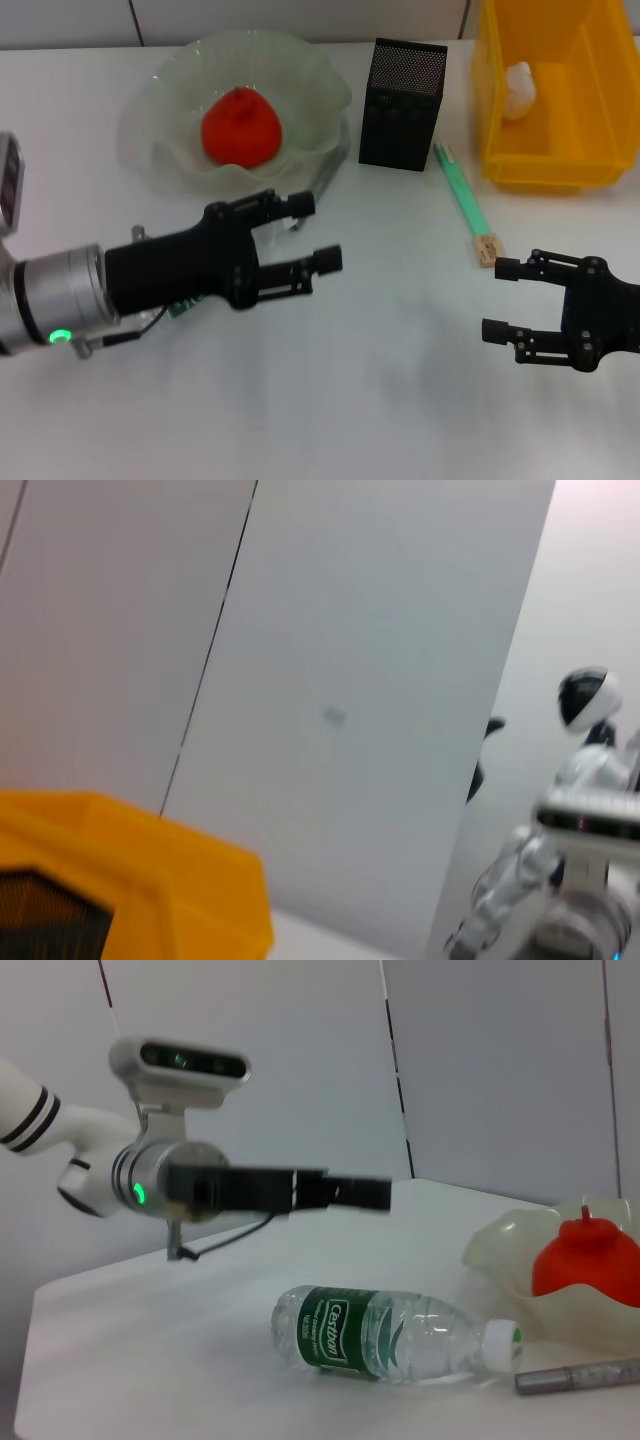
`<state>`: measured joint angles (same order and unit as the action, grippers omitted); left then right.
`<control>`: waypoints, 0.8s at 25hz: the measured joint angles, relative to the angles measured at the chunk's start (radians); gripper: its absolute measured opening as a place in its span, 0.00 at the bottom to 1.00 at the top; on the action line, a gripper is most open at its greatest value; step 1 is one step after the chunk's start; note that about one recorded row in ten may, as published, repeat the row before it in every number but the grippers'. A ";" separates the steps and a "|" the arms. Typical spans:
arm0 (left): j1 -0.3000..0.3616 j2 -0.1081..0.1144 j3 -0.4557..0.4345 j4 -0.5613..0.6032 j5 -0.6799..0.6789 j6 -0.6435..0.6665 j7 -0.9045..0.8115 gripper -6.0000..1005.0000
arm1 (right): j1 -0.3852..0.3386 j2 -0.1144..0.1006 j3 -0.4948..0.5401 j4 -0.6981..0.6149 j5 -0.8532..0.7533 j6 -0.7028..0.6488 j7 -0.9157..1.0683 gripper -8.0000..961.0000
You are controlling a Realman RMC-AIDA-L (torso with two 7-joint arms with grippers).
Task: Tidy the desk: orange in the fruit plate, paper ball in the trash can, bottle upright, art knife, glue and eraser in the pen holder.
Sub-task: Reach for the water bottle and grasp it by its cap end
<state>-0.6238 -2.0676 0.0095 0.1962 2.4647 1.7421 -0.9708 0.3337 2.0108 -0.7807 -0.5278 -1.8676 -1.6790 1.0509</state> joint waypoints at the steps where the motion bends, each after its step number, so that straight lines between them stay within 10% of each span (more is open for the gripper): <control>1: -0.026 0.001 0.000 0.005 -0.016 0.010 -0.045 0.79 | 0.000 0.000 0.000 0.000 0.000 0.002 0.000 0.81; 17: -0.234 0.001 0.199 0.304 -0.026 -0.026 -0.555 0.79 | -0.002 -0.001 0.012 0.000 -0.001 0.006 0.001 0.81; 18: -0.267 -0.001 0.410 0.484 -0.028 -0.032 -0.763 0.79 | -0.002 -0.001 0.013 0.000 -0.001 0.006 0.002 0.81; 20: -0.272 -0.001 0.503 0.548 -0.028 -0.036 -0.834 0.79 | -0.002 -0.002 0.014 -0.001 -0.001 0.006 0.004 0.81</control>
<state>-0.8955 -2.0688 0.5123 0.7443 2.4362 1.7061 -1.8045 0.3314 2.0087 -0.7672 -0.5289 -1.8683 -1.6729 1.0546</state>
